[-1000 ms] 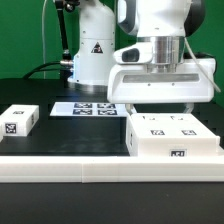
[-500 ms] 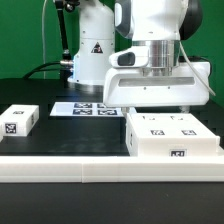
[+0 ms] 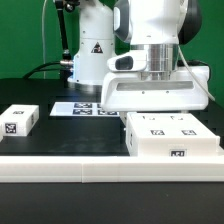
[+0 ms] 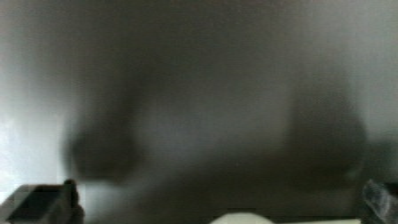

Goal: Assemble cabinet

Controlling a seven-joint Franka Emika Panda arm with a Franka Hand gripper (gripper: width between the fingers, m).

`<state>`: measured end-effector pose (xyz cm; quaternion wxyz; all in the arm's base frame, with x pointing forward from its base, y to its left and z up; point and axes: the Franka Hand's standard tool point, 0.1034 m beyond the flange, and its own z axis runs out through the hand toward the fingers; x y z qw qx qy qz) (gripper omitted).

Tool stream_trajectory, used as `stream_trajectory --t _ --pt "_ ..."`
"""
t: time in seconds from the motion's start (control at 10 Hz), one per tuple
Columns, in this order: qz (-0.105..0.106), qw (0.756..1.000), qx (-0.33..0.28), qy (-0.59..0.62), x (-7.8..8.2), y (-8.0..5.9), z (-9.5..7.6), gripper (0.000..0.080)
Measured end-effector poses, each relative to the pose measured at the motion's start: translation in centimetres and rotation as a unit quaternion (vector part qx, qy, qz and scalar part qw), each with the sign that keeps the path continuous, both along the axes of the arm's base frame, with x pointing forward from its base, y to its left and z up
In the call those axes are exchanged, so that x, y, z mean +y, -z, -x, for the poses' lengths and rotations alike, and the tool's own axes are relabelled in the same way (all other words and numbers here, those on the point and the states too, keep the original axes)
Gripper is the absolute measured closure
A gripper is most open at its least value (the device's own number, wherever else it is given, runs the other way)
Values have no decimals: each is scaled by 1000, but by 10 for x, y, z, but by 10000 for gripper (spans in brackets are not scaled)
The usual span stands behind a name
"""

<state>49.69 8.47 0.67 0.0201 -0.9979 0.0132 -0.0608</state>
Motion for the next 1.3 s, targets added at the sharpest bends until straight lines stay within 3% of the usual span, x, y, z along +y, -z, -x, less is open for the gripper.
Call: stream_trajectory --t 0.5,0.8,0.9,1.0,1.1,1.2,1.3 --pt "0 1000 -3 -5 5 2 -1 2" --pt "0 1000 -4 -10 5 2 -1 398" --pt "0 1000 -4 -12 5 2 -1 398" --pt "1 1000 -3 -12 3 2 0 600" --pt "1 1000 -3 -14 4 2 0 725" --pt "2 1000 -3 -16 4 2 0 725" --pt "2 1000 -3 -17 4 2 0 784"
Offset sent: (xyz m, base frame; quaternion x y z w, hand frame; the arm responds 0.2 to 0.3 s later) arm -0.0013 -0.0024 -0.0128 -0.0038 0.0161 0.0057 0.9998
